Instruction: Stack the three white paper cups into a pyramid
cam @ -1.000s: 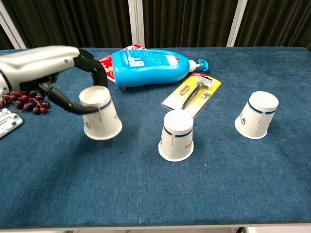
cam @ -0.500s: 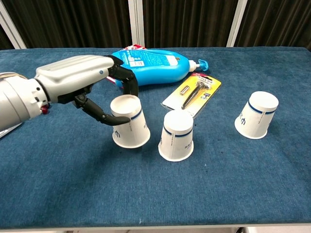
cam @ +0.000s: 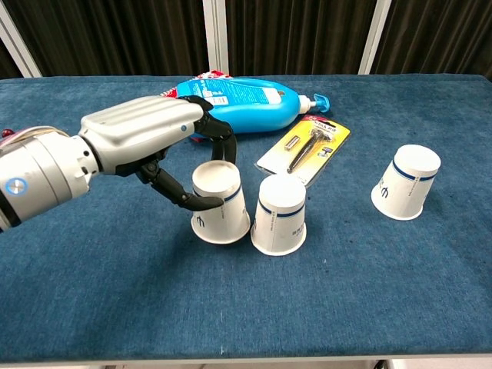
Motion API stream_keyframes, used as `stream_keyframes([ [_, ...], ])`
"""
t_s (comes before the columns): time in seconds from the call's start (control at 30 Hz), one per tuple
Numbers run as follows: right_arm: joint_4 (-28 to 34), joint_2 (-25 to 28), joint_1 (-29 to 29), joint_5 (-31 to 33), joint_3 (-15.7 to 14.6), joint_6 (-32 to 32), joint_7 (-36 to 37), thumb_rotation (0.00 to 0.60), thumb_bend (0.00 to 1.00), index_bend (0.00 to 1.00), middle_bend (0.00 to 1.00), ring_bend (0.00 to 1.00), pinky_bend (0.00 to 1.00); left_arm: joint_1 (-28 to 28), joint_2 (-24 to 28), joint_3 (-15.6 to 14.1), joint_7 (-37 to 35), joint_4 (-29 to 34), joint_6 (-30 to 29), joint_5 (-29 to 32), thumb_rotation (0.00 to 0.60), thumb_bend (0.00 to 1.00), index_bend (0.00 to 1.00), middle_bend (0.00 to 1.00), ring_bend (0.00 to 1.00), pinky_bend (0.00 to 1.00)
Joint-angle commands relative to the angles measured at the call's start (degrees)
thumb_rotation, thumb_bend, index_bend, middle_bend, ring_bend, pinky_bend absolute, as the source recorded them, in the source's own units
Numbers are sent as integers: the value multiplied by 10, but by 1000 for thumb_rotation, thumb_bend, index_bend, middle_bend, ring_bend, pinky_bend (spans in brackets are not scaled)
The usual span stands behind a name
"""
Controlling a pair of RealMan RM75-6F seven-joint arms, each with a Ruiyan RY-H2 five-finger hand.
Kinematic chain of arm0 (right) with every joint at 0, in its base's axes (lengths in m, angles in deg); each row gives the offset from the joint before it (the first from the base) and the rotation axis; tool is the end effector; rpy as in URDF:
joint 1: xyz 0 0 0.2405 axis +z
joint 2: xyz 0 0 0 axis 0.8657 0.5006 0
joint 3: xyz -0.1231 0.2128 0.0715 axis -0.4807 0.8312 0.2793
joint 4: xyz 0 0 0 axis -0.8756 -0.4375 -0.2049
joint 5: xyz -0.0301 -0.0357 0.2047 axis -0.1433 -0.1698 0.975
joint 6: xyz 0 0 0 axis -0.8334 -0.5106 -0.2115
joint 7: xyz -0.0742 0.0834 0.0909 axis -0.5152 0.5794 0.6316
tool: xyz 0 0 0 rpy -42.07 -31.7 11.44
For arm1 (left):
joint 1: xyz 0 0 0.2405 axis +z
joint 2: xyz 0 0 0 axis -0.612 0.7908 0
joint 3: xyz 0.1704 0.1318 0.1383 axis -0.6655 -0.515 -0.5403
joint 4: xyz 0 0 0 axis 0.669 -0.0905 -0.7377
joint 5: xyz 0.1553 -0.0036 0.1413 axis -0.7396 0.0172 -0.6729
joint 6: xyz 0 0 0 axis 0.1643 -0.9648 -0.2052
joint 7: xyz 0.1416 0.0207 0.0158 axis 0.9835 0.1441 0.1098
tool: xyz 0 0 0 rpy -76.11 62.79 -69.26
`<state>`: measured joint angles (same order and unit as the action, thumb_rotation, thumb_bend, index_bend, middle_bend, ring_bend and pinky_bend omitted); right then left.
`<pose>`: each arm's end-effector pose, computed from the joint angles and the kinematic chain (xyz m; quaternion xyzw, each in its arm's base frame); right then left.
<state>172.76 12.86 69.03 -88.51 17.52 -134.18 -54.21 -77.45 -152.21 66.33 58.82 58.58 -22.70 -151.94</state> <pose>-0.2997 -0.2117 0.1711 0.5761 -0.4262 0.4329 0.5468 -0.0940 0.2701 -0.0523 -0.7926 -0.2996 -0.4395 0.2981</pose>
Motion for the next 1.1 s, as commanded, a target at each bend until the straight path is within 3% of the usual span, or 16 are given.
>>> stream_keyframes([
  [0.03, -1, 0, -1, 1, 0, 1, 1, 600, 152, 0, 21, 0, 0, -1, -4, -1, 4, 0, 2, 4, 475, 236, 391, 414, 220, 76],
  [0.37, -2, -4, 10, -6, -1, 18, -3, 600, 152, 0, 26, 0, 0, 2, -11, -4, 32, 5, -11, 5, 475, 90, 219, 287, 138, 76],
  [0.6, 10, -11, 65, -28, -17, 113, -44, 600, 152, 9, 96, 0, 27, 35, 48, -7, 16, 46, -65, -8, 472, 69, 217, 285, 129, 76],
  [0.77, 7, -40, 117, -29, -12, 184, -100, 600, 282, 109, 155, 3, 68, 74, 104, -5, 0, 58, -108, 12, 466, 76, 217, 285, 123, 69],
  [1.1, -7, -88, 187, 16, 4, 269, -179, 600, 389, 219, 212, 38, 80, 140, 162, -15, -59, 48, -159, 37, 456, 102, 217, 285, 113, 67],
])
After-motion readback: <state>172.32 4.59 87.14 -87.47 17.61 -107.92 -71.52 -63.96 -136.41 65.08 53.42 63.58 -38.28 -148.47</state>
